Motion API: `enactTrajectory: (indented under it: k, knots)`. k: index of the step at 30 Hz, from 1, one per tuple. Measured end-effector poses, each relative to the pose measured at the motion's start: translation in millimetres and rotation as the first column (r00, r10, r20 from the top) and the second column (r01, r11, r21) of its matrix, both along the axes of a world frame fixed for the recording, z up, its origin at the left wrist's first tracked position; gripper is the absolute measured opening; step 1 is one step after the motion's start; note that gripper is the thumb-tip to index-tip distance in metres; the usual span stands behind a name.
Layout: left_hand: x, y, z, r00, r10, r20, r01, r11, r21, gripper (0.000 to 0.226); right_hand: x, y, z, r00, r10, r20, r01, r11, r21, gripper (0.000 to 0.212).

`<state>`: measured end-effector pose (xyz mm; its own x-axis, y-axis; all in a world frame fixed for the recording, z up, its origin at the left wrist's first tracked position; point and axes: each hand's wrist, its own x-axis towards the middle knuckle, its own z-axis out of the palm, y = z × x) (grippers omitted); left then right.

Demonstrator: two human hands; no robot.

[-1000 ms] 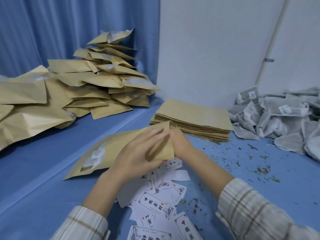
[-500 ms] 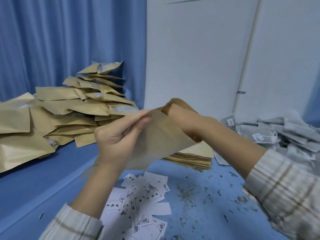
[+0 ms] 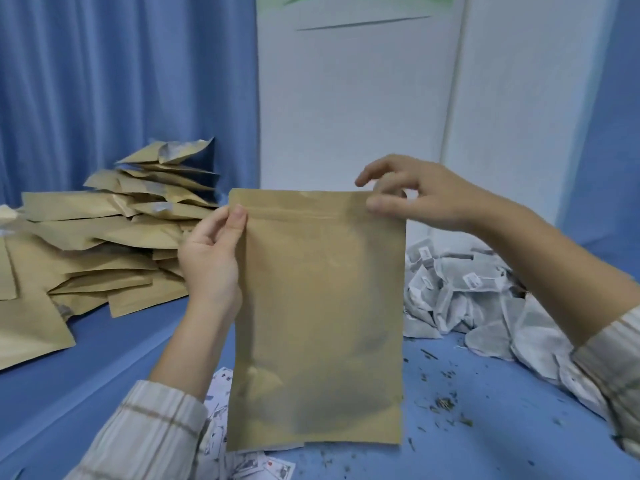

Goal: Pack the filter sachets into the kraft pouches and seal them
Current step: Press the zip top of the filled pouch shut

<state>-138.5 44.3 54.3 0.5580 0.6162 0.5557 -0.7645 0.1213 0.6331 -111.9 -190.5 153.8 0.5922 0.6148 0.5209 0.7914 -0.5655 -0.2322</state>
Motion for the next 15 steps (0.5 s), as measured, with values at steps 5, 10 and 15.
enactTrajectory:
  k: [5,10,15]
  knots:
    - [10,-8,-16,0.93,-0.304,-0.208,0.33,0.938,0.106,0.02,14,-17,-31,0.99,-0.042,-0.136,0.054,0.995,0.082,0.054]
    - [14,-14,-21,0.86,-0.258,-0.44,0.368,0.911,0.186,0.047,24,-22,-47,0.993,-0.047,-0.11,0.074,0.965,0.251,0.038]
    - [17,-23,-12,0.919,-0.176,-0.352,0.226,0.968,0.107,0.011,37,-35,-54,0.988,-0.099,-0.122,0.132,0.944,0.302,0.027]
